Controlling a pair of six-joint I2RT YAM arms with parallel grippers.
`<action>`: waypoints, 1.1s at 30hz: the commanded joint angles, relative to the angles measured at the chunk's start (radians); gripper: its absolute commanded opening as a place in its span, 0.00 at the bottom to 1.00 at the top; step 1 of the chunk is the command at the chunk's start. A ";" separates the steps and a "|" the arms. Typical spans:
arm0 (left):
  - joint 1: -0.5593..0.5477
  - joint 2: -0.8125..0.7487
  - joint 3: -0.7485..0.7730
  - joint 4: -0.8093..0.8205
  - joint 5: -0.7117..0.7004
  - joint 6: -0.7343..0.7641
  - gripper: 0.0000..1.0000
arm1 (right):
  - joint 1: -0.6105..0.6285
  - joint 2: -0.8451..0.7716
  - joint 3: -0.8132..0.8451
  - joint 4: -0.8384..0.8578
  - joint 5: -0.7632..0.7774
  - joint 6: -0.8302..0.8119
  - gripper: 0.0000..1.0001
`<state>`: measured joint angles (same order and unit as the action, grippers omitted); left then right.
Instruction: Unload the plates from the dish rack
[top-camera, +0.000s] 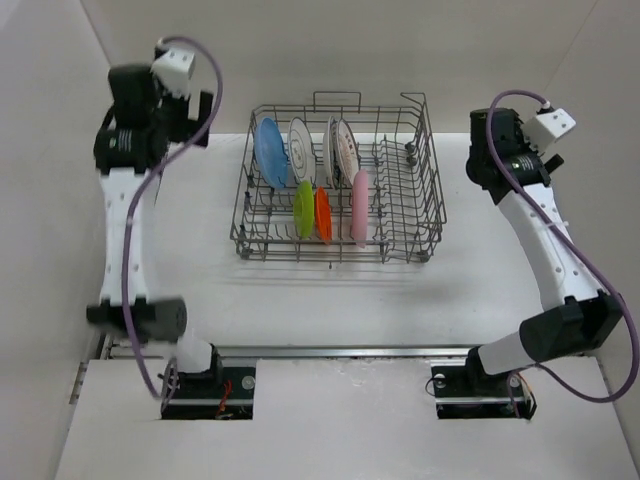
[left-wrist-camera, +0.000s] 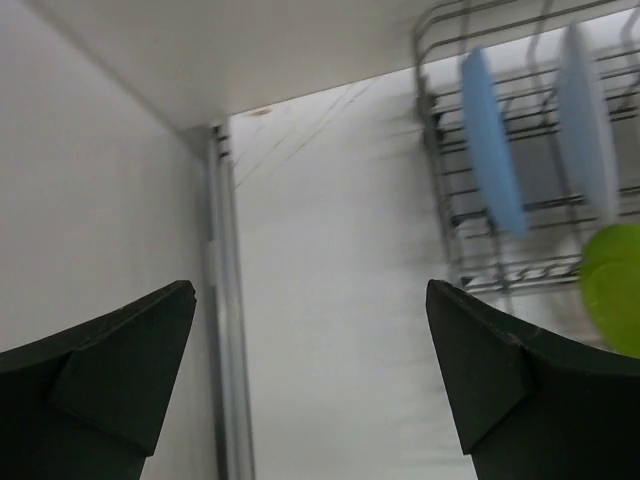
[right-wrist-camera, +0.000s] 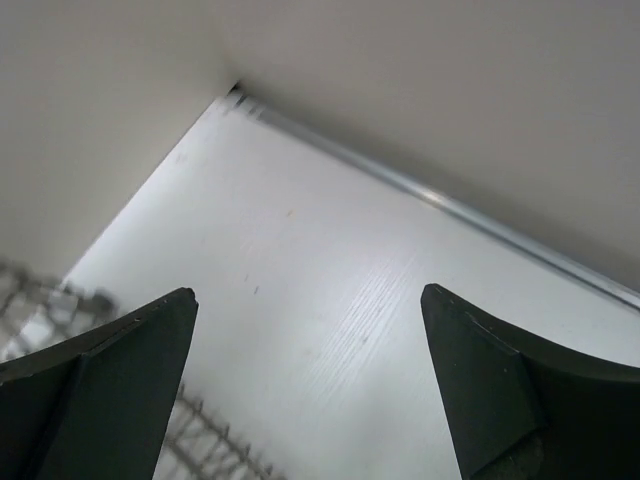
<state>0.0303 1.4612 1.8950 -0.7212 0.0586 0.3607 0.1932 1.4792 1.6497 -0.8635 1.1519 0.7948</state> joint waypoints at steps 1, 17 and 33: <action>-0.088 0.384 0.507 -0.486 0.172 -0.115 1.00 | -0.012 -0.088 -0.102 0.358 -0.467 -0.376 1.00; -0.359 0.731 0.540 -0.006 -0.569 -0.213 0.81 | 0.041 -0.074 -0.183 0.420 -0.672 -0.467 0.91; -0.340 0.749 0.470 -0.080 -0.445 -0.345 0.00 | 0.069 0.007 -0.192 0.388 -0.692 -0.448 0.91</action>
<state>-0.3229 2.2509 2.3486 -0.7498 -0.4610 0.0586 0.2565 1.4513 1.4425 -0.4808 0.4778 0.3439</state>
